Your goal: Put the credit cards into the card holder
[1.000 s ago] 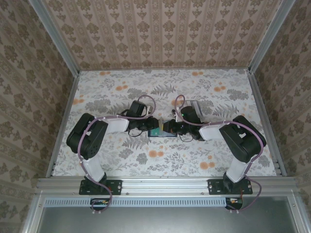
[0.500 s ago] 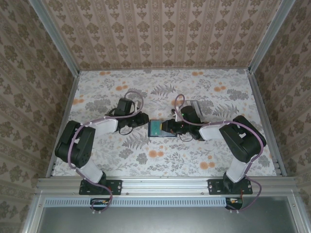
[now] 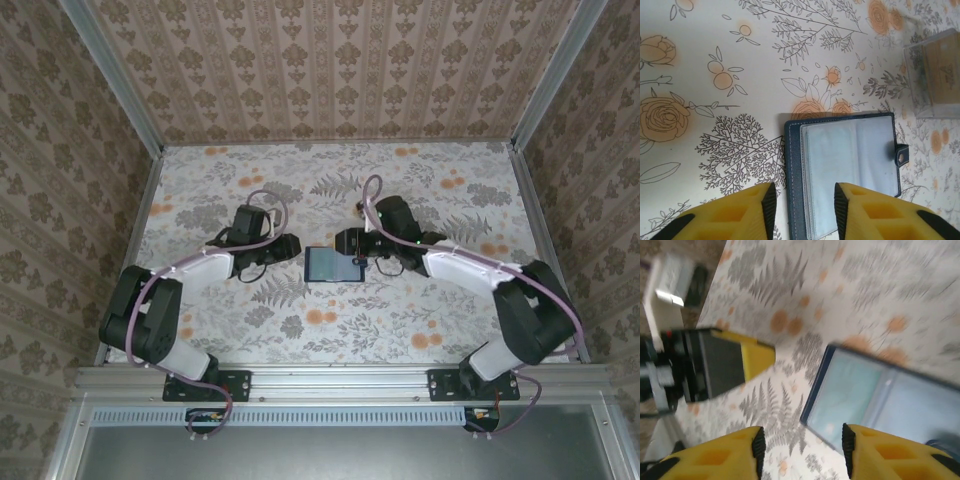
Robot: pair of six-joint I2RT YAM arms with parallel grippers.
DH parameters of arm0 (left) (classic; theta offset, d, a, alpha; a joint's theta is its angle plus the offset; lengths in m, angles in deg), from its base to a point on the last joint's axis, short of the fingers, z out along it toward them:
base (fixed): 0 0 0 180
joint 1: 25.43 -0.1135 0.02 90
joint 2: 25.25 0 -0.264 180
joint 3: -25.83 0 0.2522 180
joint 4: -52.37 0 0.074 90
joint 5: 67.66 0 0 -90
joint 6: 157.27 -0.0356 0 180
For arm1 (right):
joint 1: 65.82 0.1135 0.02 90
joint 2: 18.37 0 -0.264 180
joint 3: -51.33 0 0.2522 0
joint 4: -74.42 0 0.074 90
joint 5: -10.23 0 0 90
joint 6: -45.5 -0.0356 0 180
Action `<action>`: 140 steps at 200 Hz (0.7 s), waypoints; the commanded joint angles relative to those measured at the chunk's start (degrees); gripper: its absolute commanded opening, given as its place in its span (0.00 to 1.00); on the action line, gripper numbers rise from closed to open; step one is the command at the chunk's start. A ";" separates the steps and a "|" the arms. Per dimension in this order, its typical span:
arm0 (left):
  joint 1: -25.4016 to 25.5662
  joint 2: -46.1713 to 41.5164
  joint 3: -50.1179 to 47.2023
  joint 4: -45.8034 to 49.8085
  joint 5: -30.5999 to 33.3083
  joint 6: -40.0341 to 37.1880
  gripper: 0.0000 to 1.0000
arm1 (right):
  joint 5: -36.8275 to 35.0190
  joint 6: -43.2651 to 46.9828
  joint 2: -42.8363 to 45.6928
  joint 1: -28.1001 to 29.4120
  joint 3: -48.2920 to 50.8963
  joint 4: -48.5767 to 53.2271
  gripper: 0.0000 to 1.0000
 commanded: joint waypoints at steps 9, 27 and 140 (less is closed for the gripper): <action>2.28 -2.99 0.29 3.70 4.53 -3.90 0.44 | -28.44 10.39 4.47 -0.98 -7.00 20.10 0.91; 2.41 -3.75 1.56 5.96 5.56 -4.90 0.49 | -36.02 12.32 3.81 -1.94 -11.21 25.29 1.00; 3.81 -7.87 3.30 13.90 12.80 -8.29 1.00 | -31.39 20.71 -16.90 -10.05 -27.07 41.97 1.00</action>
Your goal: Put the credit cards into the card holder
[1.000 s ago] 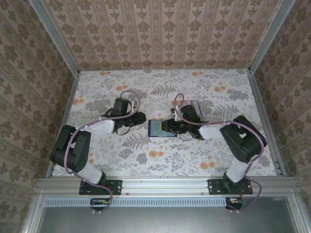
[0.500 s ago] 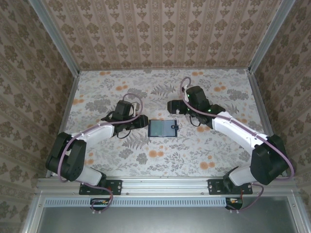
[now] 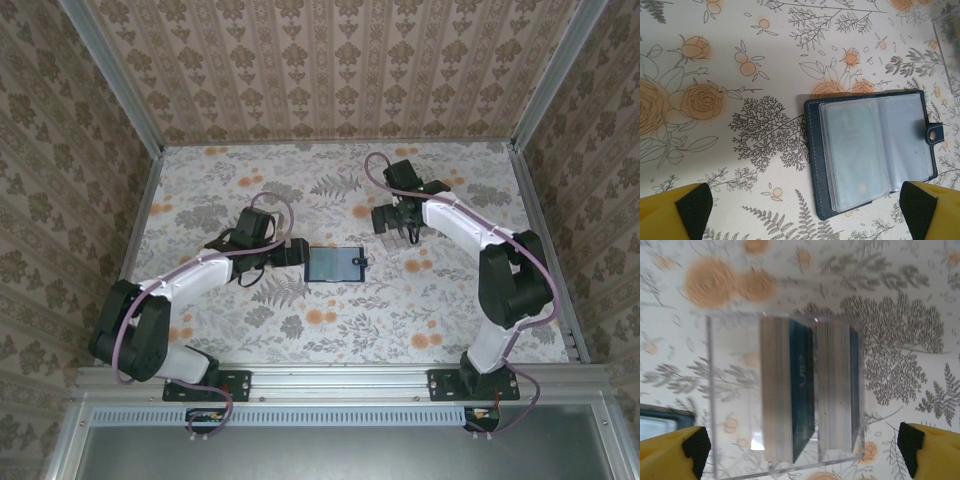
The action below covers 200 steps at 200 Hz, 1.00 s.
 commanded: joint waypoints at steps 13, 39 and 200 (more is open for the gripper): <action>0.70 -3.11 1.62 3.96 4.18 -2.69 1.00 | -3.06 2.01 -2.53 -0.93 -3.13 3.86 1.00; 0.90 -3.25 2.21 4.67 3.98 -2.76 1.00 | -4.32 2.63 -6.01 -1.55 -4.10 4.49 1.00; 1.79 -2.47 3.61 5.04 4.38 -3.36 1.00 | -16.21 1.76 -1.42 -2.15 -0.12 -1.36 0.89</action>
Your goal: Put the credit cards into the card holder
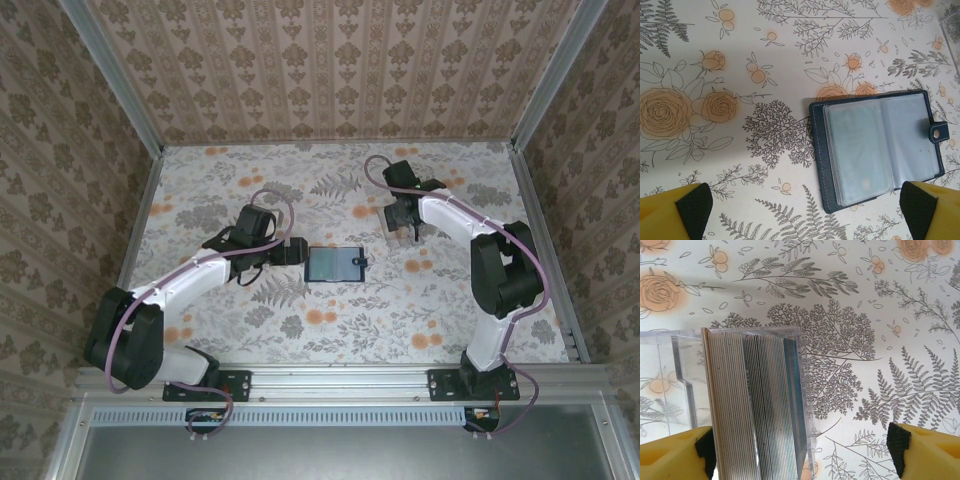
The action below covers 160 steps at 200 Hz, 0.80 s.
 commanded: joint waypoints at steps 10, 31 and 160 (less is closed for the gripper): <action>0.39 -0.43 1.93 1.11 0.12 -1.45 1.00 | -3.38 0.34 3.33 -0.67 1.98 -0.94 0.87; 0.52 -0.52 1.36 0.76 0.47 -1.61 1.00 | -2.90 0.74 4.73 -0.62 2.98 -2.48 0.75; 1.23 2.02 1.87 0.60 -0.73 -1.46 1.00 | -0.64 1.63 5.96 -0.65 3.73 -2.28 0.29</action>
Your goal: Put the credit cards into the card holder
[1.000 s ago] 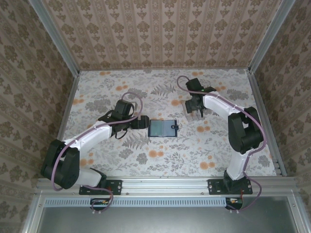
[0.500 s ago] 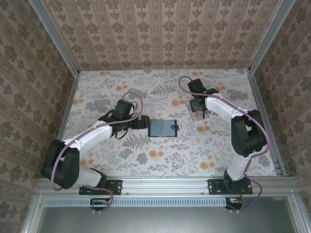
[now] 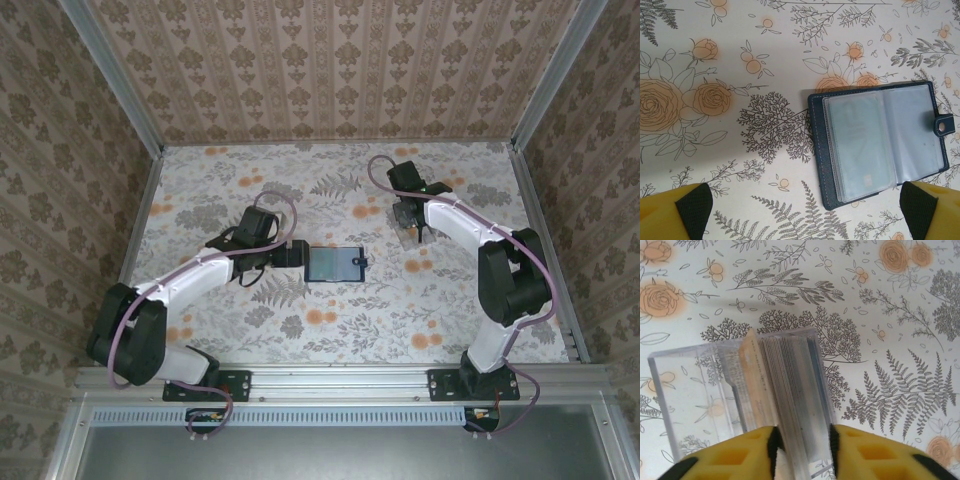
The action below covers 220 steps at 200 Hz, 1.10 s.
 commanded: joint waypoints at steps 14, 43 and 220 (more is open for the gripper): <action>0.66 1.00 1.81 0.48 -0.23 -1.22 1.00 | 0.77 0.65 2.69 -0.36 0.66 0.52 0.23; 0.92 1.46 2.34 0.85 -0.64 -1.66 1.00 | 1.55 0.63 3.41 -0.29 0.90 0.36 0.06; 1.23 9.19 4.93 -1.97 -9.02 0.22 1.00 | 61.61 -39.35 14.39 0.52 28.74 -46.70 0.00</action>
